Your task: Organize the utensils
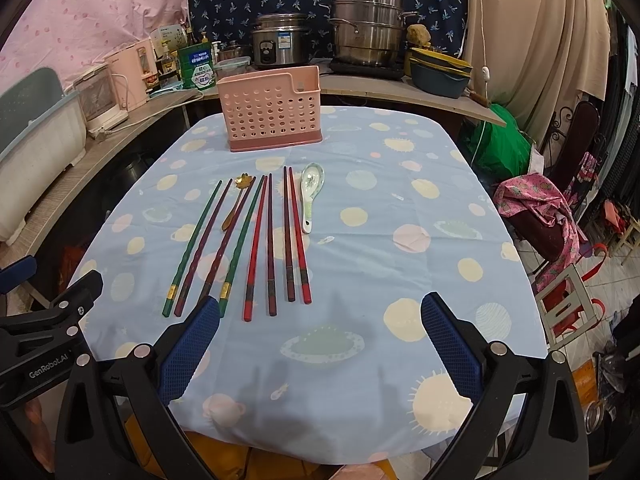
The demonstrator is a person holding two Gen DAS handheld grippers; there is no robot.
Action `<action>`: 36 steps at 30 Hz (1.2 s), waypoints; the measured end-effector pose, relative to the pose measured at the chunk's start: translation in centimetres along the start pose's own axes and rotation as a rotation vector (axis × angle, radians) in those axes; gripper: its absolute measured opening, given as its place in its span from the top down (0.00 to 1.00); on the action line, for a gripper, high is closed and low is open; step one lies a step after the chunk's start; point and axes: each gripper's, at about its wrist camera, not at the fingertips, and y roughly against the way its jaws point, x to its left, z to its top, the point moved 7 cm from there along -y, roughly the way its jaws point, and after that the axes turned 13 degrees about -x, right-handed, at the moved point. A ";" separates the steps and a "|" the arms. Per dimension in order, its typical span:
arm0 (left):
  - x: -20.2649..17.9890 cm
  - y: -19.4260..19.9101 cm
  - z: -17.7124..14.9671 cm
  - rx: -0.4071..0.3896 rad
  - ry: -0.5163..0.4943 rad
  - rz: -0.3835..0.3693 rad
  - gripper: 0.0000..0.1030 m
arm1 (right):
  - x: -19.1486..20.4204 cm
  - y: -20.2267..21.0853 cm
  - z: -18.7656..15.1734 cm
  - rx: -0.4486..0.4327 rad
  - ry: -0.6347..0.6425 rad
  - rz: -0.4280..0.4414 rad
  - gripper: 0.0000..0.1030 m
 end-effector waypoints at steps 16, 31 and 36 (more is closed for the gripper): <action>-0.1 -0.5 0.0 0.002 0.002 -0.002 0.07 | 0.1 0.0 0.1 0.000 0.000 0.002 0.06; 0.0 -0.6 -0.3 0.005 0.000 -0.002 0.07 | 0.3 -0.2 -0.3 0.005 0.000 0.003 0.06; 0.0 -0.5 -0.3 0.005 0.000 -0.003 0.07 | 0.4 -0.2 -0.3 0.006 0.001 0.004 0.06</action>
